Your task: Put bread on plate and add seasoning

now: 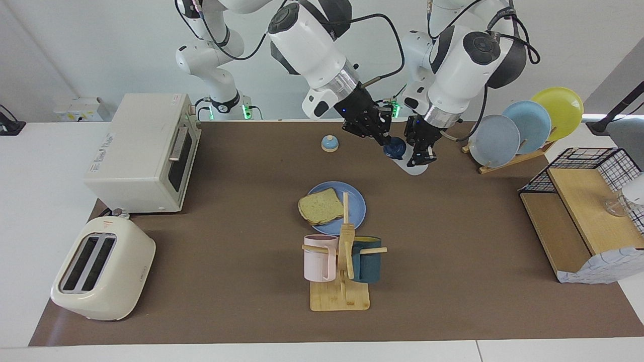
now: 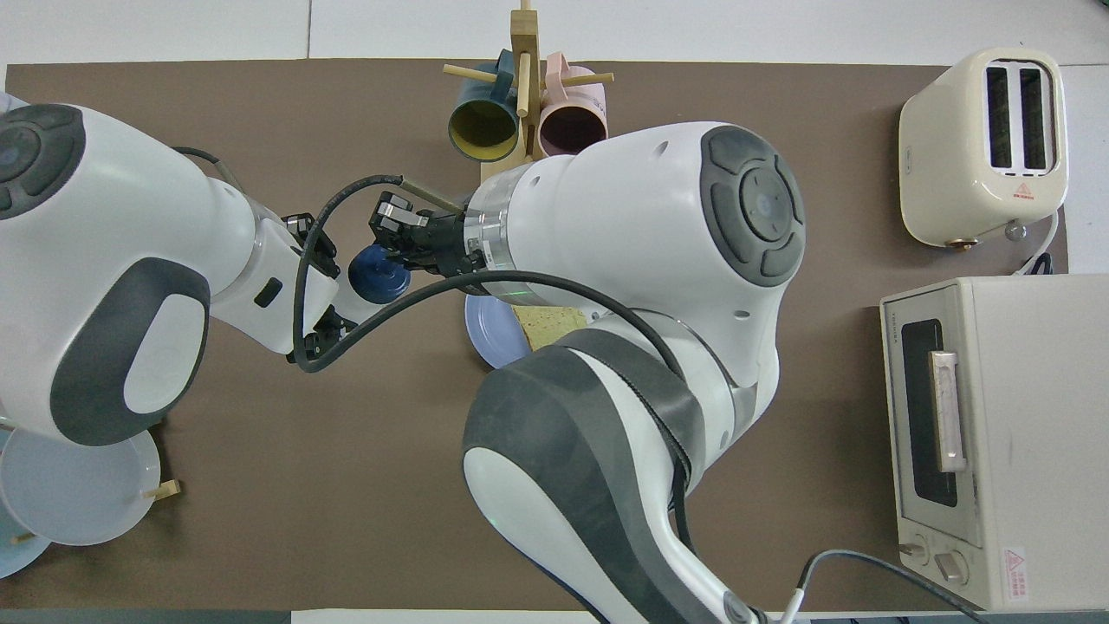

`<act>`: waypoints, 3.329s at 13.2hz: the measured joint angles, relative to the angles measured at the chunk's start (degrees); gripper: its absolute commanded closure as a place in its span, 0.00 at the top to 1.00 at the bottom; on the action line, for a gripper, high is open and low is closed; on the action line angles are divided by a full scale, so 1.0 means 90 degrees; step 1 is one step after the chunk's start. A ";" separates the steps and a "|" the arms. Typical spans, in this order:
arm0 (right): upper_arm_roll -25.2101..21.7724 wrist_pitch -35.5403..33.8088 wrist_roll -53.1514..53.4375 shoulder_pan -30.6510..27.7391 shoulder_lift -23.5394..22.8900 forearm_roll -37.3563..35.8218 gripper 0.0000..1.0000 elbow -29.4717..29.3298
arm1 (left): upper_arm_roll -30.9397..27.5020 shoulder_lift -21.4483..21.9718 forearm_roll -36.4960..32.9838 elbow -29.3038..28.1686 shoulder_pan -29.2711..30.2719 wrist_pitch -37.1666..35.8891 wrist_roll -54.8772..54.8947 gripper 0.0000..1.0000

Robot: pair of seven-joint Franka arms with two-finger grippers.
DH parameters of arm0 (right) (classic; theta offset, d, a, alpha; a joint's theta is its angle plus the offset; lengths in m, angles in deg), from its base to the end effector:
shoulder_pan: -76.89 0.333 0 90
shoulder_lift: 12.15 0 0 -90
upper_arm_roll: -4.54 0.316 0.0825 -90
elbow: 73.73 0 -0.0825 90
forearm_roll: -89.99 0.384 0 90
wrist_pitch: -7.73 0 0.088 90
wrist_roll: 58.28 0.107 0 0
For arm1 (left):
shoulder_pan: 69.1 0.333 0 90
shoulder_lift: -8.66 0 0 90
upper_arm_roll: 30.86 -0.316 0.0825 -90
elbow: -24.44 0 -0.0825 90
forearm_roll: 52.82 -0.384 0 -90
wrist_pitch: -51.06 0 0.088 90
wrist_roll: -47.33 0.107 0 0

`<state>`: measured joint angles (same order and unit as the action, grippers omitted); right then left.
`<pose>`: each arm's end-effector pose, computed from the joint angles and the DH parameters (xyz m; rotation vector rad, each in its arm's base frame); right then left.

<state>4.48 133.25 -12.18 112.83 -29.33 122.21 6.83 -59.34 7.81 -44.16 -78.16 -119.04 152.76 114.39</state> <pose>0.5496 0.4213 0.5924 -2.3875 0.4799 -0.0130 0.5200 -0.2200 0.5309 2.1832 -2.0586 0.0422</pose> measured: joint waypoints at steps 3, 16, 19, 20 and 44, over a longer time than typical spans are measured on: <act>0.0000 0.0495 0.0000 -0.0024 0.0019 0.0459 0.00 0.0192 | -0.0012 -0.0001 0.0000 0.0020 0.0001 0.0064 -0.0068 0.00; 0.0007 0.1351 -0.0016 -0.0110 0.0249 0.1433 0.00 0.0828 | -0.0020 -0.0006 0.0003 0.0046 0.0002 0.0170 -0.0105 0.00; -0.0031 0.1603 -0.0018 -0.0234 0.0266 0.1477 0.00 0.0830 | 0.0033 0.0004 0.0002 0.0003 -0.0010 0.0073 -0.0060 0.00; -0.0031 0.1608 -0.0020 -0.0261 0.0267 0.1481 0.10 0.0830 | 0.0057 0.0007 0.0003 0.0003 -0.0014 0.0073 -0.0060 0.00; -0.0303 -0.4794 -0.4086 -0.3271 0.1834 -0.3654 1.00 0.0870 | 0.0094 -0.0489 -0.2627 0.0065 -0.1185 0.0671 -0.1343 0.00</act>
<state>1.76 90.10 -48.95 83.39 -12.83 89.32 14.67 -58.49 3.41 -67.80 -77.58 -129.70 158.80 102.31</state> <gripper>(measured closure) 0.000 0.559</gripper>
